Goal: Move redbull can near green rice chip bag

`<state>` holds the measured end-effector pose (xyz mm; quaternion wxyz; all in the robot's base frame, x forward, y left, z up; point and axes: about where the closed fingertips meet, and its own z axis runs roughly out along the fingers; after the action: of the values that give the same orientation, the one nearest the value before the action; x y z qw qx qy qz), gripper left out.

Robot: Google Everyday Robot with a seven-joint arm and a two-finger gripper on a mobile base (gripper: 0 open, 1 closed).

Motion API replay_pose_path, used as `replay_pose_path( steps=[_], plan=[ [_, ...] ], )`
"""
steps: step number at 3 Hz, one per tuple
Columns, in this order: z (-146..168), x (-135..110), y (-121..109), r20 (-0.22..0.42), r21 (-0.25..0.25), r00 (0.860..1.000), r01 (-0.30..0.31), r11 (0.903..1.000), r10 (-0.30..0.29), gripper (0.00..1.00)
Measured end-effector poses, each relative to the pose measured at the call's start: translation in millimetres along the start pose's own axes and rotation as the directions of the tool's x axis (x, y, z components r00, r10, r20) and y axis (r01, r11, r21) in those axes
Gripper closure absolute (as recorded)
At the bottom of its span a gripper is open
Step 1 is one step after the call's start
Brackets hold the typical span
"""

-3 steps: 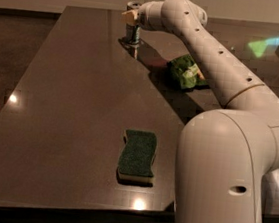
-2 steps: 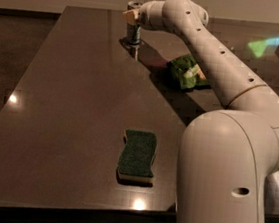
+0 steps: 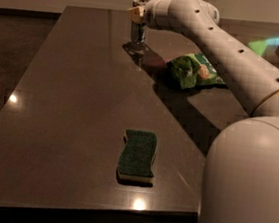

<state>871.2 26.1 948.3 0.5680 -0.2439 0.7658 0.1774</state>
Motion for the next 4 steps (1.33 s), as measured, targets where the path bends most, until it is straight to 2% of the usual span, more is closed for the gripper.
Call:
replay_pose_path(
  steps=[2,4],
  plan=[
    [-50.1,7.7,-0.3,-0.019,0.044,1.0,-0.007,0.999,0.008,1.0],
    [-83.8,28.7,-12.5,-0.059,0.084,0.998,-0.013,0.9964,0.018,1.0]
  ],
)
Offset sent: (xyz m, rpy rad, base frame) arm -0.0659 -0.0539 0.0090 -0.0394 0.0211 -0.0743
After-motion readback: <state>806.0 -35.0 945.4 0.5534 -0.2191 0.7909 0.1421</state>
